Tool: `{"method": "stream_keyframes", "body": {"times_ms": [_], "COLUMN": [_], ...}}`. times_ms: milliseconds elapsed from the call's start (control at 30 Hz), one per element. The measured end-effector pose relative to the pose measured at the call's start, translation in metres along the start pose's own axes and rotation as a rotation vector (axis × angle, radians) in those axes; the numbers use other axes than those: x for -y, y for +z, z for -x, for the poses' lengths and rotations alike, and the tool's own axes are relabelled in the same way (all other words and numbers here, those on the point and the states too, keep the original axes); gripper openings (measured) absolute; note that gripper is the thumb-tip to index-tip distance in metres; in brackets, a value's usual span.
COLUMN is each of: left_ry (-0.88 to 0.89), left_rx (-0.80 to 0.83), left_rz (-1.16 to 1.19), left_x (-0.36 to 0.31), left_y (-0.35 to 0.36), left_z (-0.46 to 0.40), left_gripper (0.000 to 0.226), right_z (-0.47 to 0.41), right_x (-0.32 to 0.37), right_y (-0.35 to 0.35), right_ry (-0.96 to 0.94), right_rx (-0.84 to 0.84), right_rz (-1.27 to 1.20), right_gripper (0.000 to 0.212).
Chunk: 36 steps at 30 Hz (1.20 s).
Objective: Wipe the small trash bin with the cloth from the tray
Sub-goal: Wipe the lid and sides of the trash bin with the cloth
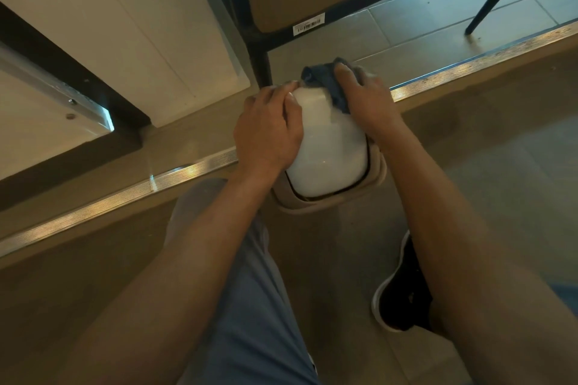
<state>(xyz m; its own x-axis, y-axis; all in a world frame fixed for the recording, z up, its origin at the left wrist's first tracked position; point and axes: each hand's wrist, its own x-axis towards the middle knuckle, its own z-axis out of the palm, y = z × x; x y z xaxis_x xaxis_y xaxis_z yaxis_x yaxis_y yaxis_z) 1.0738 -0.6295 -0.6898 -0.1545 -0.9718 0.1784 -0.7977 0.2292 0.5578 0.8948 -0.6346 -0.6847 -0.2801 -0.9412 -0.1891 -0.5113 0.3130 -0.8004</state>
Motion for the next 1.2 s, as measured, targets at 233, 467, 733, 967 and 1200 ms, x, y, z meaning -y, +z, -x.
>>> {"method": "stream_keyframes", "body": {"times_ms": [233,467,733,967,1200], "left_ry": [0.001,0.019,-0.027,0.004,-0.008], "left_rx": [-0.016,0.004,-0.022,-0.020,-0.011], "left_rz": [0.018,0.005,0.013,0.016,0.048], "left_x": [0.003,0.004,0.000,0.004,0.005], "left_y": [0.003,0.002,0.004,0.005,0.006], "left_z": [-0.001,0.000,-0.001,-0.002,-0.003], "left_gripper": [0.045,0.046,0.049,0.045,0.051], "right_z": [0.091,0.018,0.011,0.079,0.009], "right_x": [-0.041,0.002,0.011,-0.018,0.026], "right_y": [0.022,-0.005,0.013,0.045,0.029], "right_ry": [0.022,0.101,-0.030,-0.084,0.067], "right_rx": [-0.250,-0.026,-0.137,-0.435,-0.271], "right_rz": [-0.077,0.036,0.189,0.168,0.387], "right_gripper": [0.061,0.053,0.058,0.076,0.066]}}
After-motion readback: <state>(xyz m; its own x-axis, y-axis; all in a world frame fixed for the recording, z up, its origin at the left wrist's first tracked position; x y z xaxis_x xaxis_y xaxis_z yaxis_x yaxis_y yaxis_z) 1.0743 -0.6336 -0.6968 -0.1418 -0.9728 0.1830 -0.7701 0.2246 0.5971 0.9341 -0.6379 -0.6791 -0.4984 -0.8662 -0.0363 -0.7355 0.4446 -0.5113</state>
